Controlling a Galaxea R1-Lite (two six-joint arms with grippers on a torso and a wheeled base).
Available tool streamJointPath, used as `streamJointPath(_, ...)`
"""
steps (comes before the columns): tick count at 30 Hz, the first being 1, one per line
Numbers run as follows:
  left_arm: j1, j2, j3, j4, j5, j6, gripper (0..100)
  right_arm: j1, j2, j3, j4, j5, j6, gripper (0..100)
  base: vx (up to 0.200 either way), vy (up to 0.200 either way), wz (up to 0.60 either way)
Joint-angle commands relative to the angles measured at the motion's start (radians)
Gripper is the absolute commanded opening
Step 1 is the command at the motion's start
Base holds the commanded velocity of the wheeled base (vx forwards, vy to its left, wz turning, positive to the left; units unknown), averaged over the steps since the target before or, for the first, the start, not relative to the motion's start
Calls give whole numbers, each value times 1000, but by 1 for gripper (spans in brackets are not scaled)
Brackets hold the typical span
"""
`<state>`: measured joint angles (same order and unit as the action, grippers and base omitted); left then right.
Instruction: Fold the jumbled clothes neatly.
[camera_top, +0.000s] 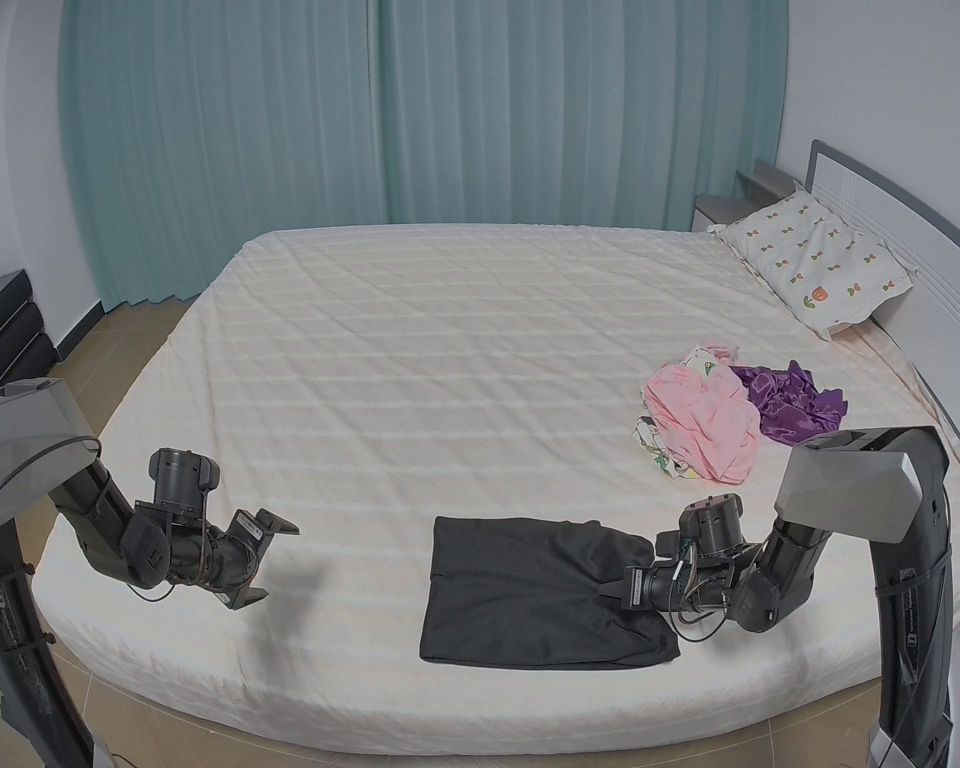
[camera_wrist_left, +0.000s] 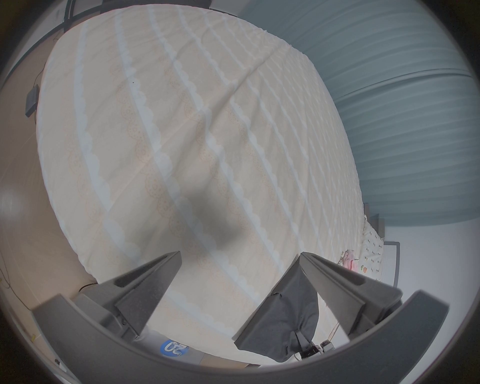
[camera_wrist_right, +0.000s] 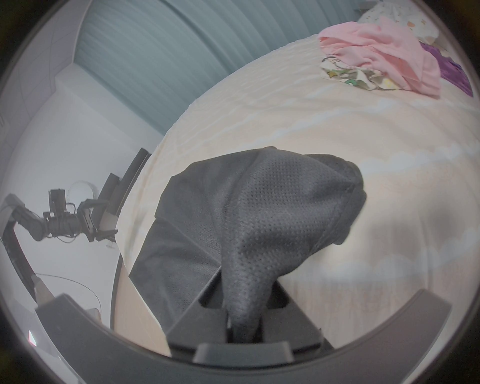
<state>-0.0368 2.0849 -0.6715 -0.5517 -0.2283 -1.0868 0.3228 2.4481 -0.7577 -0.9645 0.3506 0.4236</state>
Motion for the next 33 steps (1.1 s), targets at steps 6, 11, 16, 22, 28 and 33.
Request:
streamJointPath(6,2,-3,3,1,0,2,100,-80,-80,78,3,67,18,0,0,0,0)
streamJointPath(11,0,-3,3,1,0,2,100,-114,-81,87,6,71,17,0,0,-160,0)
streamJointPath(16,0,-2,3,1,0,2,100,-145,-92,103,9,97,12,0,0,-200,0)
streamJointPath(22,0,-2,3,1,0,2,100,-188,-96,120,9,103,7,0,0,-200,0)
streamJointPath(28,0,-2,3,1,0,4,100,-225,-120,141,9,122,-2,0,0,-200,0)
streamJointPath(33,0,-2,3,1,0,4,100,-251,-130,159,9,123,-13,0,0,-200,0)
